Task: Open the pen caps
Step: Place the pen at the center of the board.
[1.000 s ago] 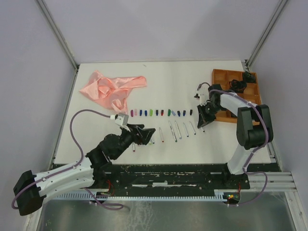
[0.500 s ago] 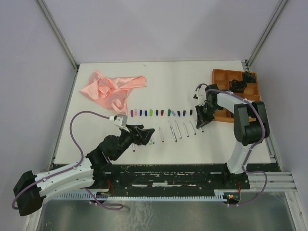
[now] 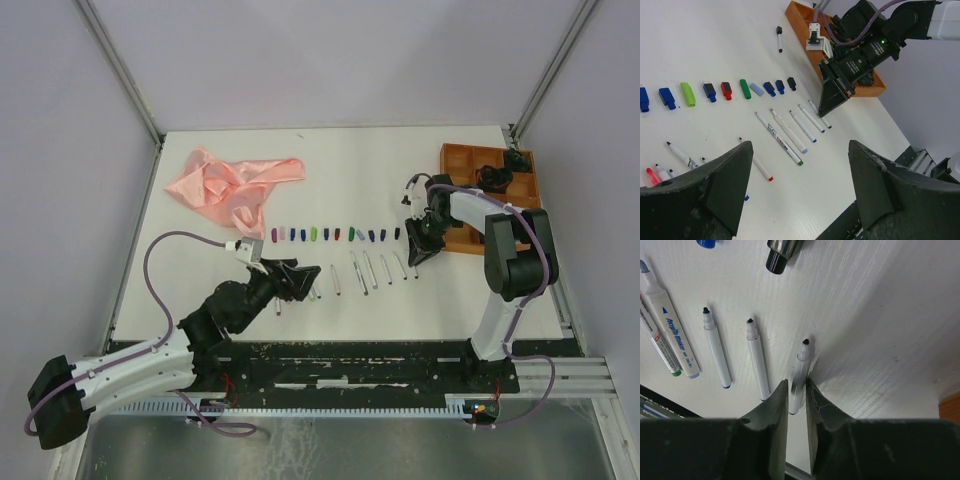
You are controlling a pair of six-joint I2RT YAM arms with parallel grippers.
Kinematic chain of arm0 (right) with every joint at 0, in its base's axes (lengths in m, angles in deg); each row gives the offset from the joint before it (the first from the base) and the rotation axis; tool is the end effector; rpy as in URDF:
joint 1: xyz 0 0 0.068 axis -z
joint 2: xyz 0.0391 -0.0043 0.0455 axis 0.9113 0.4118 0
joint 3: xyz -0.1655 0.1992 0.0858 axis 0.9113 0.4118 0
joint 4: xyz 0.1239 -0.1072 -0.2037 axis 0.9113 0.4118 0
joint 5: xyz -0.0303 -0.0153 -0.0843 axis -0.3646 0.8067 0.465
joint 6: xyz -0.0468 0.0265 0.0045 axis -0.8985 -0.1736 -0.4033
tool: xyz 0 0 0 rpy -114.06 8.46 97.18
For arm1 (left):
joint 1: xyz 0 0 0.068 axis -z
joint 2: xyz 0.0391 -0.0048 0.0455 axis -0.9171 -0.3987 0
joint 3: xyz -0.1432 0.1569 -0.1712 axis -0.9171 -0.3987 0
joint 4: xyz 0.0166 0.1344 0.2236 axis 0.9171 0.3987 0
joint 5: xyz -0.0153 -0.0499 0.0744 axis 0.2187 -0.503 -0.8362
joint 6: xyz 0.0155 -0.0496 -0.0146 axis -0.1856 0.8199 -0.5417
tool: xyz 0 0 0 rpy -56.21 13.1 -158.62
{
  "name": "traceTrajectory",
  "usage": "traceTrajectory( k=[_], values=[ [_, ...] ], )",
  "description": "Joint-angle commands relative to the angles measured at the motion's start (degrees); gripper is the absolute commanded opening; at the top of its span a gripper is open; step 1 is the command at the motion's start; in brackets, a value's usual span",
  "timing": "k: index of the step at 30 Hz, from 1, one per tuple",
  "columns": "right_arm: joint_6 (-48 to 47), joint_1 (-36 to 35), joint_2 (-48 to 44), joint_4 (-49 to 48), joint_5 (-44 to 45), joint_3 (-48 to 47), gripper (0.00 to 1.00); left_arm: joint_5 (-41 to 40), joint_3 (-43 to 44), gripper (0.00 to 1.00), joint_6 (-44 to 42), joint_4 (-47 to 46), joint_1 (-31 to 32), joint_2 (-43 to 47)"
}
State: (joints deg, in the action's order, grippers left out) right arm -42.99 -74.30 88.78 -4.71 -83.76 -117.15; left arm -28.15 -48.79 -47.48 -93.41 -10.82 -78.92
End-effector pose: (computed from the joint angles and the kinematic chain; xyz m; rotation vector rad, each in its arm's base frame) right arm 0.3324 0.0631 0.1496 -0.3362 2.9961 0.5609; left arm 0.1051 -0.1331 0.2313 0.0603 1.6673 -0.9283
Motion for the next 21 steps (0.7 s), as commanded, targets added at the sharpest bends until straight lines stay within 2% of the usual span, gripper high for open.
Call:
traceTrajectory(
  k=[1, 11, 21],
  values=[
    [0.5, -0.2, -0.1, 0.3, 0.2, -2.2, 0.27, -0.7, -0.2, 0.83, 1.5, -3.2, 0.0, 1.1],
    [0.3, -0.2, -2.1, 0.8, -0.6, -2.6, 0.28, -0.6, 0.0, 0.83, 1.1, -2.7, 0.0, 1.9],
    [-1.7, -0.1, -9.4, 0.6, 0.1, -3.6, 0.3, -0.3, 0.1, 0.83, -0.5, -2.3, 0.0, 3.3]
  ],
)
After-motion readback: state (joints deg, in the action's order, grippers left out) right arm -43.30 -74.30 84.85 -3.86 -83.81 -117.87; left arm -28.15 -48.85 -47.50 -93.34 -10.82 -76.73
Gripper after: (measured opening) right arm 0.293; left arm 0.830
